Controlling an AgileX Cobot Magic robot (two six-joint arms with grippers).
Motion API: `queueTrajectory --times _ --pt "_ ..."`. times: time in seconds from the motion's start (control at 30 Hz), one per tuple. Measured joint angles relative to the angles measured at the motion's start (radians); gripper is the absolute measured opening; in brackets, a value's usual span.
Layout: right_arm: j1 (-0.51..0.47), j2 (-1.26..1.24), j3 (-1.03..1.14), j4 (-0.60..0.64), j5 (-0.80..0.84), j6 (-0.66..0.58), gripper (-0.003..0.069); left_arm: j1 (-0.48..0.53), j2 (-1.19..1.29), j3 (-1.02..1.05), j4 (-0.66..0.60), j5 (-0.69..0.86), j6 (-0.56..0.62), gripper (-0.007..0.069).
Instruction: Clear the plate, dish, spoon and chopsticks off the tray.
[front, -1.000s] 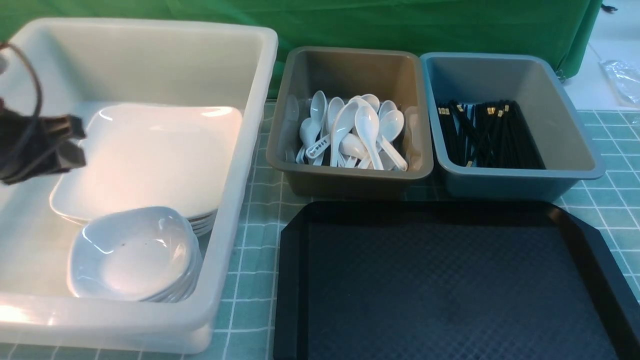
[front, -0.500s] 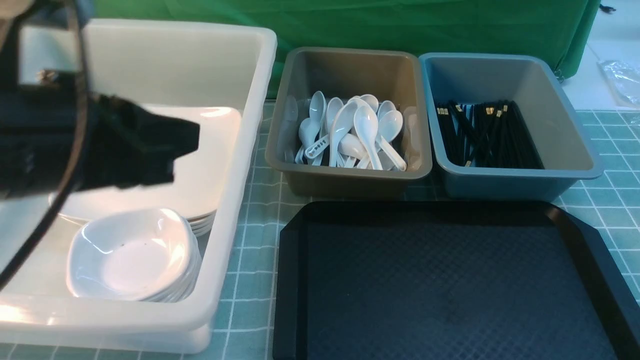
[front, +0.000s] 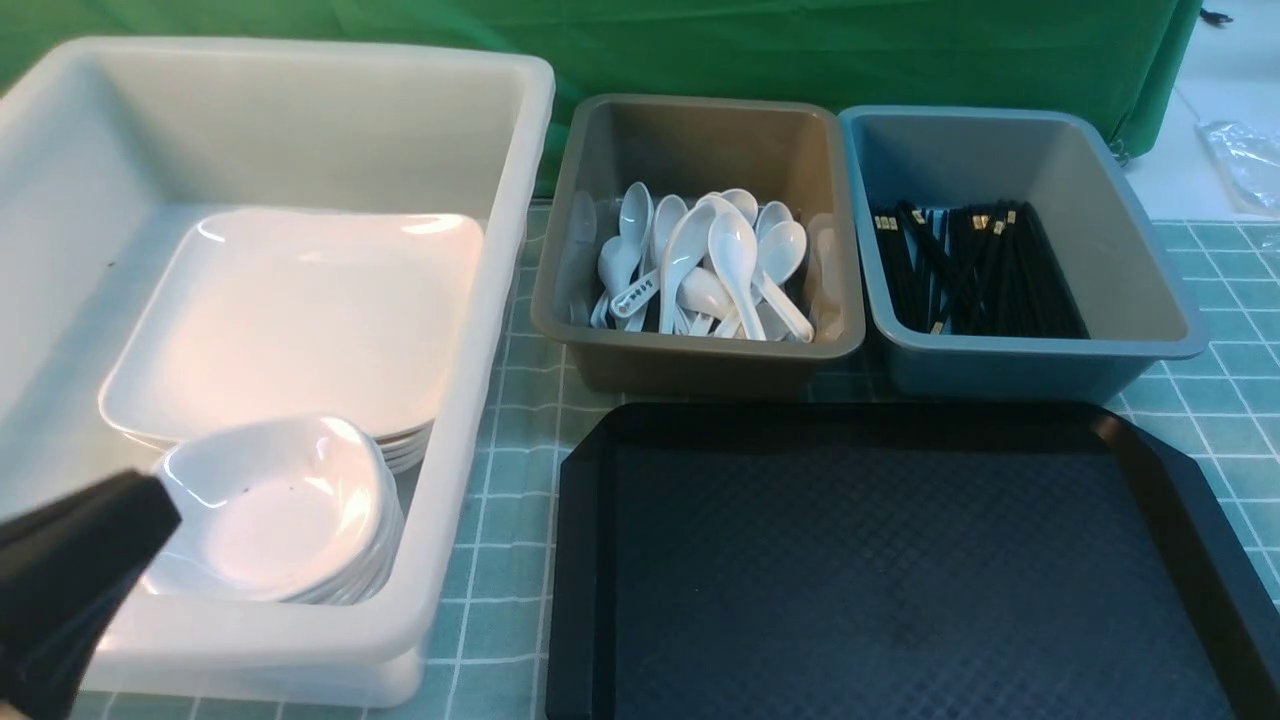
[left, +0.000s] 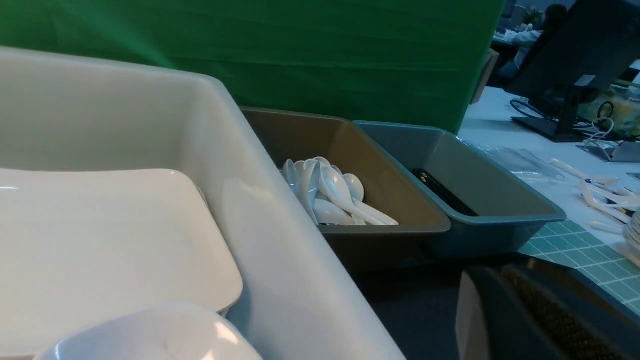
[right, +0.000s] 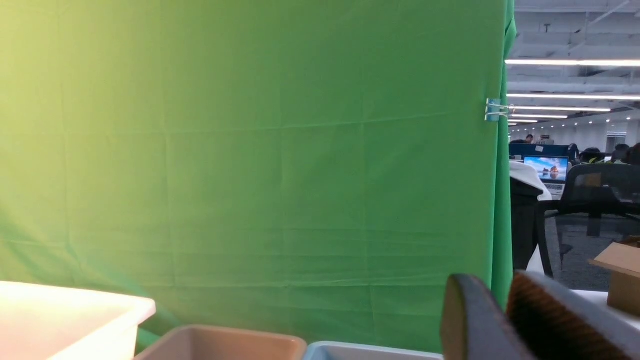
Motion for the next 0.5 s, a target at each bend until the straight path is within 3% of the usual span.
queueTrajectory --times 0.27,0.5 --pt "0.0 0.0 0.0 -0.001 0.0 0.0 0.0188 0.0 -0.03 0.023 0.018 -0.007 0.0 0.001" --pt "0.0 0.0 0.0 -0.001 0.0 0.0 0.0205 0.0 -0.034 0.023 0.132 -0.007 0.0 0.0011"
